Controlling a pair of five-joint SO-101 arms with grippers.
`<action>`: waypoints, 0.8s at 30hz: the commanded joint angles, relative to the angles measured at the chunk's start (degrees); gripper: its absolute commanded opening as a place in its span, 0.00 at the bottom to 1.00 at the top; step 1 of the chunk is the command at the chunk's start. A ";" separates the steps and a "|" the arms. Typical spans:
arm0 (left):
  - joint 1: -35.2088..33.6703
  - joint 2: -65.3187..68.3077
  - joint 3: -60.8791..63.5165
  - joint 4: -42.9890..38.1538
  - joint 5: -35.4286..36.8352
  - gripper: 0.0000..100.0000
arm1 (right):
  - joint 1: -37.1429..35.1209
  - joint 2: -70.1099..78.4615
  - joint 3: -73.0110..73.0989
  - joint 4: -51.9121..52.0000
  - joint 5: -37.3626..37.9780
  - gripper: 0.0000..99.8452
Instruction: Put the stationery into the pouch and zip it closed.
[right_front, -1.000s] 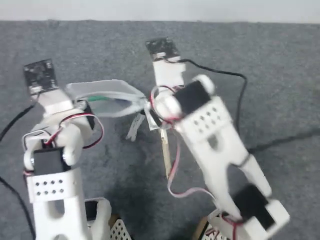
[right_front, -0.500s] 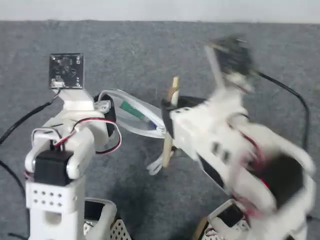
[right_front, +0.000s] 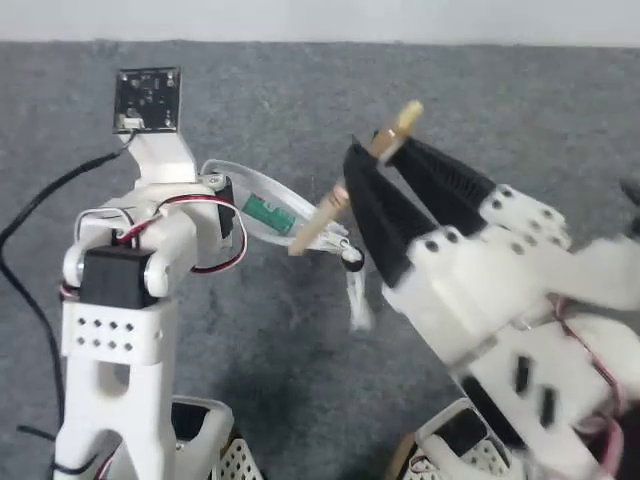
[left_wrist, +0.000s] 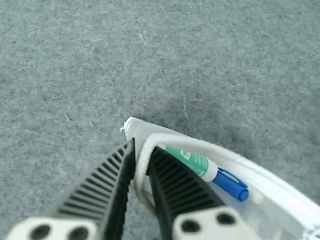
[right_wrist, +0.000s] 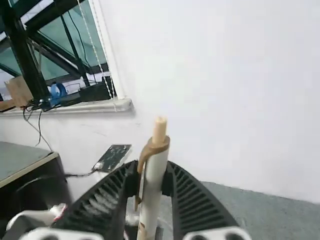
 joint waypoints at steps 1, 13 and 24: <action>0.26 2.20 -1.19 0.35 0.53 0.01 | -0.31 -0.22 9.41 -9.89 -0.53 0.01; 0.18 2.20 -1.19 0.35 0.53 0.01 | 0.04 -0.40 45.36 -44.88 11.87 0.01; -0.97 2.20 -1.10 0.35 0.53 0.01 | -7.96 -0.40 74.64 -64.57 27.69 0.01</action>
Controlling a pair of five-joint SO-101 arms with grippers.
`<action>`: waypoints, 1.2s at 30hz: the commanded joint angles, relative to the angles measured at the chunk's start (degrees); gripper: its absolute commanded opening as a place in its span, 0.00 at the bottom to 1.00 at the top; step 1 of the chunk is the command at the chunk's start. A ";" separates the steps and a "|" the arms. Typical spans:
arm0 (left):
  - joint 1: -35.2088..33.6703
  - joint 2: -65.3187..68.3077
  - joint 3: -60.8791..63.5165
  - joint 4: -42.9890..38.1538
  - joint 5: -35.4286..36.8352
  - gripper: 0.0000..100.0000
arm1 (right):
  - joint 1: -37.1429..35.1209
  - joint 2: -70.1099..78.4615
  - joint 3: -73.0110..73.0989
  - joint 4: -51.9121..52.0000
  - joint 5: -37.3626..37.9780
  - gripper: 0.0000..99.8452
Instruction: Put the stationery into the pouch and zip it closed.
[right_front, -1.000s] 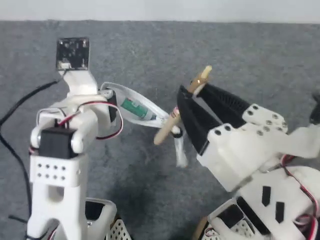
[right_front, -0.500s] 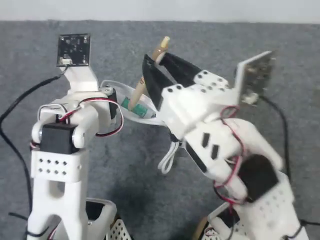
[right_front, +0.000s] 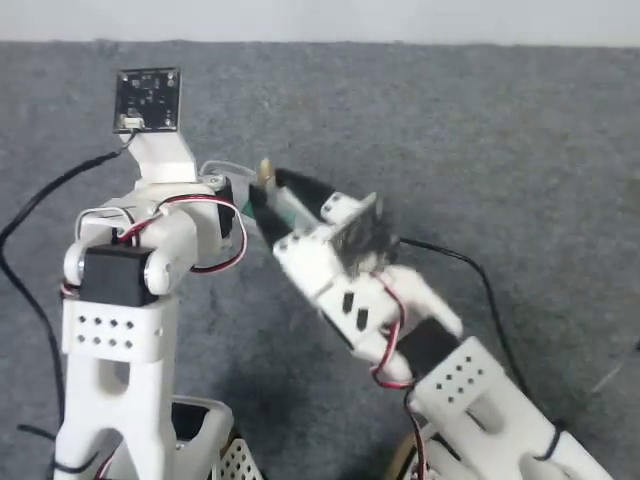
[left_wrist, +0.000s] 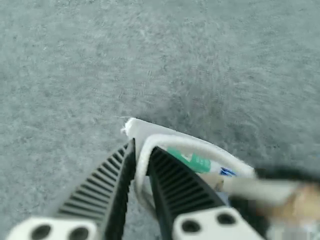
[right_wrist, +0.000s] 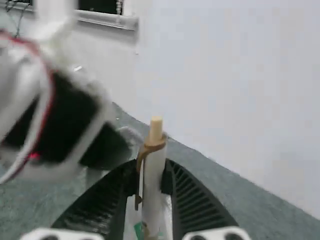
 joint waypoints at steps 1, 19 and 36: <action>-1.14 1.93 -1.19 0.35 0.62 0.01 | -2.33 -0.13 5.71 -1.98 3.96 0.03; -2.46 1.93 -1.19 0.26 0.62 0.01 | -2.15 -25.45 -12.04 29.58 4.13 0.26; -2.46 1.93 -1.10 0.35 0.62 0.01 | 1.71 -25.63 -9.14 33.01 2.29 0.01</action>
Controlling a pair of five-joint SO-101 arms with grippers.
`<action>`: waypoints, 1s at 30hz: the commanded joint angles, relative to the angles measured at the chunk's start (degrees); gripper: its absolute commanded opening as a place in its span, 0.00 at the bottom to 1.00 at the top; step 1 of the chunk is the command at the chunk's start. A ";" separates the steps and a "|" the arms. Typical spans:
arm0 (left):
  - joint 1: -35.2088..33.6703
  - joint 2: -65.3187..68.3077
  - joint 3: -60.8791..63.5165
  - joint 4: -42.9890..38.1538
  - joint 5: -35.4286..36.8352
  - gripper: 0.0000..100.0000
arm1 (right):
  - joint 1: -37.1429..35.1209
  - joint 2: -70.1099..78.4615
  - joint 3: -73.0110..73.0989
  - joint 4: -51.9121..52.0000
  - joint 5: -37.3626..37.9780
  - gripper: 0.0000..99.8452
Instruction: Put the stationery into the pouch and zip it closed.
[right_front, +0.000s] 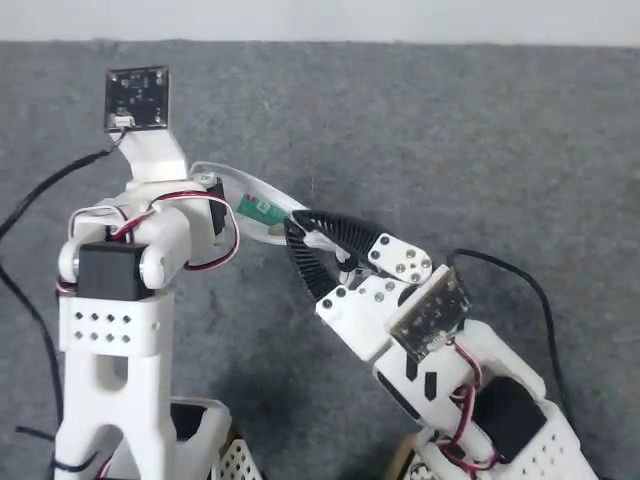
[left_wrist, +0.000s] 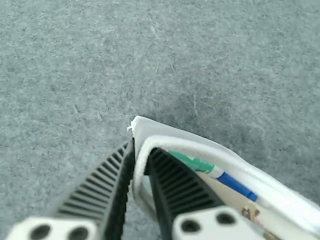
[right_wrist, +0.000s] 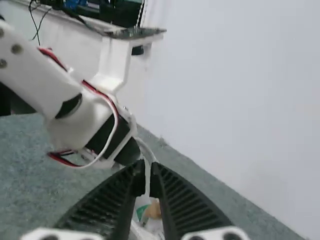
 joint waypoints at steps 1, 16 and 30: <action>0.09 1.49 -1.19 0.26 0.62 0.01 | 3.74 -0.66 4.22 -2.77 -2.73 0.01; 0.44 1.49 -1.19 0.26 0.62 0.01 | 2.68 18.95 5.45 -9.71 -4.57 0.01; 0.35 1.85 -1.19 0.26 0.62 0.01 | 3.03 11.21 -19.08 26.07 -10.99 0.18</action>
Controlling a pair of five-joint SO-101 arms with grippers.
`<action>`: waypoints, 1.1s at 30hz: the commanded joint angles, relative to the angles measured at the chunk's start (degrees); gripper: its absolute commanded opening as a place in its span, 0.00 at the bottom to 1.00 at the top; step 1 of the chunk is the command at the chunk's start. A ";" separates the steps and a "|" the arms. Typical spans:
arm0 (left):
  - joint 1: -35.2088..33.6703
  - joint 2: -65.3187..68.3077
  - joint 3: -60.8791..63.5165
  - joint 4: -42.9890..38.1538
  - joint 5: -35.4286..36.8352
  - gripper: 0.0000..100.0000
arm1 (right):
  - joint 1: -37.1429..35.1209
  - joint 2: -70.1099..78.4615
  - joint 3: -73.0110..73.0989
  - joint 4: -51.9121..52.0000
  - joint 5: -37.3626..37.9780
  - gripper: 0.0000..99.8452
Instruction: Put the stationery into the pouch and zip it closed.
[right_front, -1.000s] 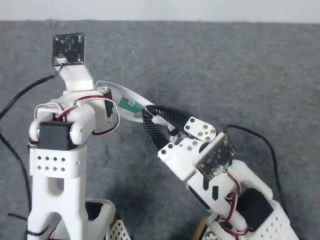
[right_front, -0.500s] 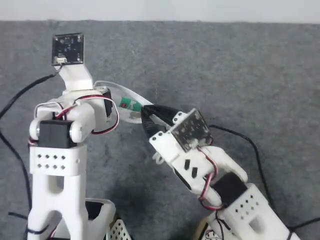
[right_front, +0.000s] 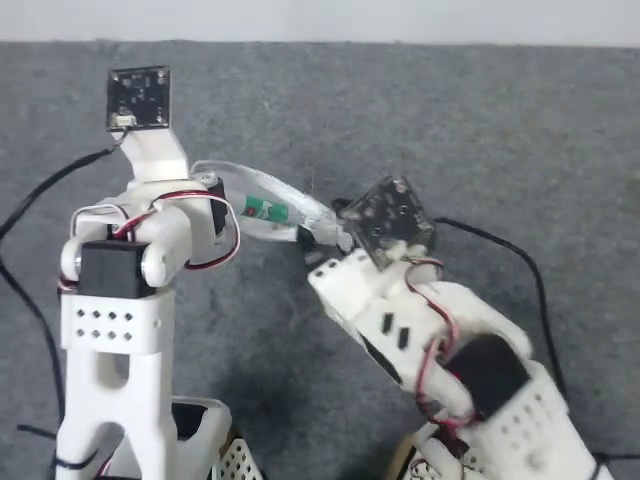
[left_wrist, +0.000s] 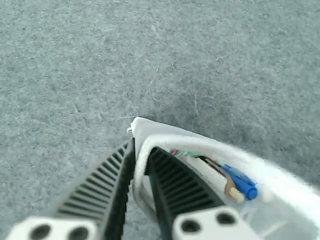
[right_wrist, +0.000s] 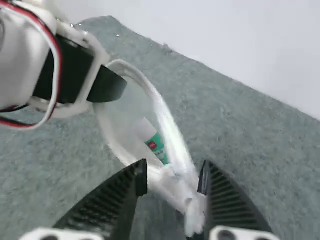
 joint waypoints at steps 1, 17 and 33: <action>0.35 1.32 -1.10 0.26 0.62 0.01 | -0.22 -5.05 -5.10 4.79 -0.44 0.18; 0.18 1.32 -1.01 0.26 0.62 0.01 | -0.22 -9.27 12.66 5.41 -0.70 0.18; 0.44 1.05 0.48 -0.09 0.53 0.01 | 5.93 -9.01 21.71 -7.43 -0.35 0.18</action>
